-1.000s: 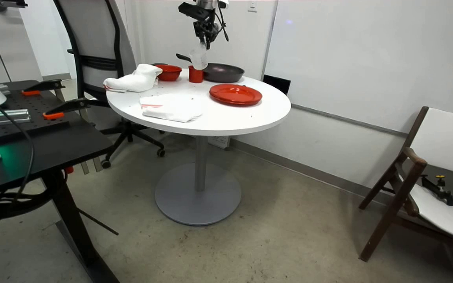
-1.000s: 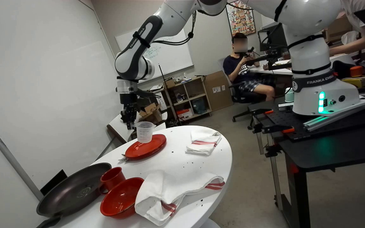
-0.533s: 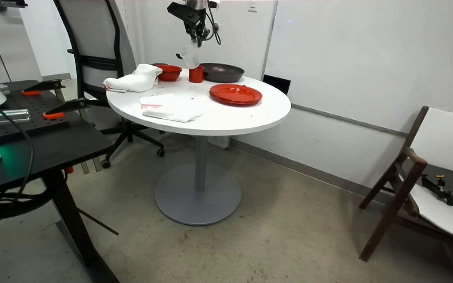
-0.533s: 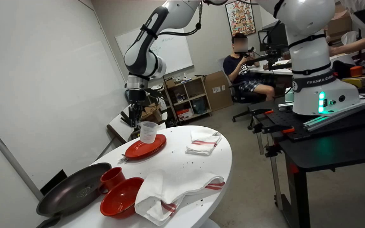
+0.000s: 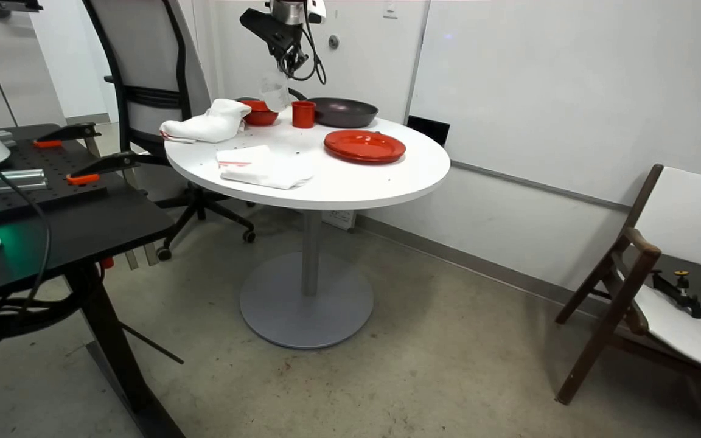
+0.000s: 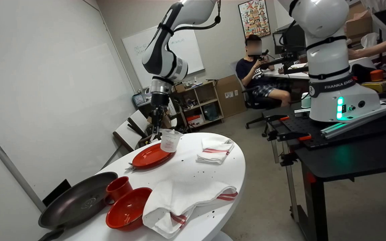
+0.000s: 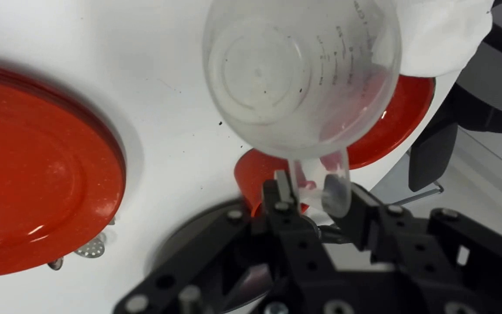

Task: Move the transparent jar closer to you

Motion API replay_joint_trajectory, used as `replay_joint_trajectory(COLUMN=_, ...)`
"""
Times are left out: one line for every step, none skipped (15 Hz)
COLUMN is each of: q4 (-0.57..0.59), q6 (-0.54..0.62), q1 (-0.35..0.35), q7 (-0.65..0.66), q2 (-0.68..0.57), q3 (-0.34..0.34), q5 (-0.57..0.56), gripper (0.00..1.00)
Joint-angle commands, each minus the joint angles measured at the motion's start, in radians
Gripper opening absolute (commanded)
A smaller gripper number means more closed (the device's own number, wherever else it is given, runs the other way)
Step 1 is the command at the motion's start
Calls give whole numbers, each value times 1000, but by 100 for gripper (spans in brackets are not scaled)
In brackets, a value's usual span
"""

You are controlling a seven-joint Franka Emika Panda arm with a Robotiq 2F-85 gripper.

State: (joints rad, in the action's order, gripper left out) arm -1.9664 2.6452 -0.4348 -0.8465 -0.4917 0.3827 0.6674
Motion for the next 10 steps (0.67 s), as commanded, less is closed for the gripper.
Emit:
replay_joint_trajectory(q4=-80, q6=-25, q1=16, q7=-105, q2=70, q3=-32, q5=105, gripper=7)
replay_joint_trajectory(q4=-90, q6=-32, q1=27, q7=-121, q2=78, q3=-47, q5=119, gripper=7)
replay_joint_trajectory(q4=-98, q6=-36, q1=37, q7=-133, q2=85, q3=-60, q5=132, gripper=7)
replay_joint_trajectory(q4=-106, q6=-42, q1=49, q7=-141, q2=91, q3=-74, q5=139, gripper=7)
replay_joint_trajectory(q4=-112, q6=-50, q1=60, q7=-149, q2=96, q3=-87, q5=147, gripper=7)
replay_joint_trajectory(q4=-120, q6=-59, q1=75, q7=-149, q2=103, q3=-103, q5=146, gripper=7)
replay_joint_trajectory(q4=-129, q6=-65, q1=93, q7=-144, q2=109, q3=-120, q5=139, gripper=7)
replay_joint_trajectory(q4=-141, q6=-69, q1=110, q7=-135, q2=118, q3=-135, q5=131, gripper=7)
replay_joint_trajectory(q4=-155, q6=-71, q1=128, q7=-125, q2=129, q3=-149, q5=126, gripper=7)
replay_joint_trajectory(q4=-171, q6=-76, q1=145, q7=-120, q2=138, q3=-160, q5=123, gripper=7)
